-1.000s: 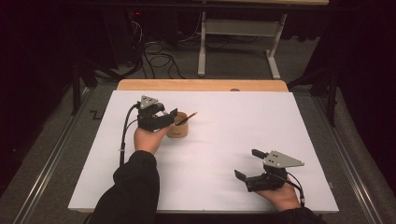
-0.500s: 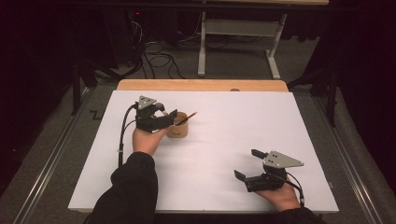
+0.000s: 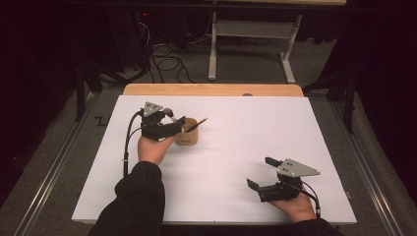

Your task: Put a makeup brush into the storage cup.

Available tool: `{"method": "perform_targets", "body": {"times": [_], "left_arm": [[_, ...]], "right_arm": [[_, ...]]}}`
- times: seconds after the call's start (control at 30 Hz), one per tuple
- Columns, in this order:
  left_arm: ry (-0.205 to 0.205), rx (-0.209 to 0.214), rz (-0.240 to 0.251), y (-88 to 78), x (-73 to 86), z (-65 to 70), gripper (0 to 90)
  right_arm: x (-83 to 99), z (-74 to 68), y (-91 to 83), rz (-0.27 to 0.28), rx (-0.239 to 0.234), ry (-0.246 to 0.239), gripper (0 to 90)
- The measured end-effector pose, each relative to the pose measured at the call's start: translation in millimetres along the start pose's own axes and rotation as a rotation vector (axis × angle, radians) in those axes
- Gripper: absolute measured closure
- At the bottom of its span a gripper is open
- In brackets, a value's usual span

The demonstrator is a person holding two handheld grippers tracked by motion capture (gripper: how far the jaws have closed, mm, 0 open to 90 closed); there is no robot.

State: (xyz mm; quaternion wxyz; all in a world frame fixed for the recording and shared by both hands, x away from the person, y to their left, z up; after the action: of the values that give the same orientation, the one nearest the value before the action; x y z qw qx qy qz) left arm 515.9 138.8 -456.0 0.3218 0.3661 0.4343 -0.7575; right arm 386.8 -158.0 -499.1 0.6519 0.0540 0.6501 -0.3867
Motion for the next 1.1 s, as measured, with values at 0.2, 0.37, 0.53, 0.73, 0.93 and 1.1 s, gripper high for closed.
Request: {"method": "perform_targets", "body": {"times": [0.2,0.37,0.53,0.73,0.93,1.1], "left_arm": [[-0.002,0.0,-0.002,-1.6,4.5,-1.9,19.9],[-0.016,0.009,0.0,-3.7,7.5,-2.8,19.9],[-0.008,0.012,-0.01,-4.4,12.1,-2.1,19.5],[-0.01,0.021,-0.016,-5.7,16.9,0.1,17.5],[0.0,0.016,-0.022,-8.6,21.8,-0.1,16.3],[0.003,0.026,-0.03,-11.7,26.0,0.4,15.6]], "right_arm": [[-0.1,0.0,0.1,0.0,0.0,-0.001,1.3],[-0.6,-0.1,0.3,0.003,0.001,-0.003,1.3],[-0.4,0.1,0.1,0.001,0.001,-0.002,1.3],[-0.5,0.1,0.4,0.002,0.001,-0.004,1.3],[-0.4,0.4,0.2,0.002,0.001,-0.004,1.3],[-0.5,0.3,-0.1,0.002,0.002,0.001,1.3]]}}
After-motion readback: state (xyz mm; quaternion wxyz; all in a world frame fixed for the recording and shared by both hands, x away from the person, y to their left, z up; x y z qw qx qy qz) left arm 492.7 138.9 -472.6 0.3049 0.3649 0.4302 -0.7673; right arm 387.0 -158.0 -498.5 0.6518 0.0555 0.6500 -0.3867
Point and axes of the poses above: each handheld gripper's, and its own axes: y roughly forward along the jaws, x roughly out of its underside, z roughly to its right, the point moved 9 cm from there along y, roughly forward along the jaws, and after that the axes turned 11 degrees about -y, right-handed, at the moved point
